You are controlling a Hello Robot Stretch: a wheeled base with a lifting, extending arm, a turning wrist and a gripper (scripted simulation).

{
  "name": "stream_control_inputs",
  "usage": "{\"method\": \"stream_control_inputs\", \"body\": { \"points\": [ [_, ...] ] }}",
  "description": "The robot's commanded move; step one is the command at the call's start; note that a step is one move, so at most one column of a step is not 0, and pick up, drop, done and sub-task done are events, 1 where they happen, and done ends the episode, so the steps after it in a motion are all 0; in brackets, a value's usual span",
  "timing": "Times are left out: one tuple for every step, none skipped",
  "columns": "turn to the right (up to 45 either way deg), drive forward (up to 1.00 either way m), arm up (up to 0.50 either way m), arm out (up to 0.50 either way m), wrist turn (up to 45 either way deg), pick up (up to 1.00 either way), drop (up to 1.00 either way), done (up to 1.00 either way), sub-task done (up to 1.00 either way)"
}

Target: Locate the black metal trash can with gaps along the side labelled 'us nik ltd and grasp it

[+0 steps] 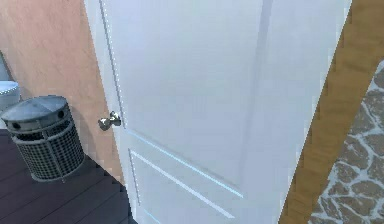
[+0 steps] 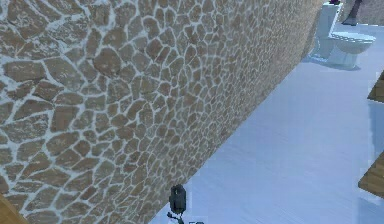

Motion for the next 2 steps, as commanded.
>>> {"method": "stream_control_inputs", "body": {
  "points": [
    [0.0,0.00,0.10,0.00,0.0,0.00,0.00,0.00,0.00],
    [0.0,0.00,0.00,0.00,0.0,0.00,0.00,1.00,0.00]
  ]
}}
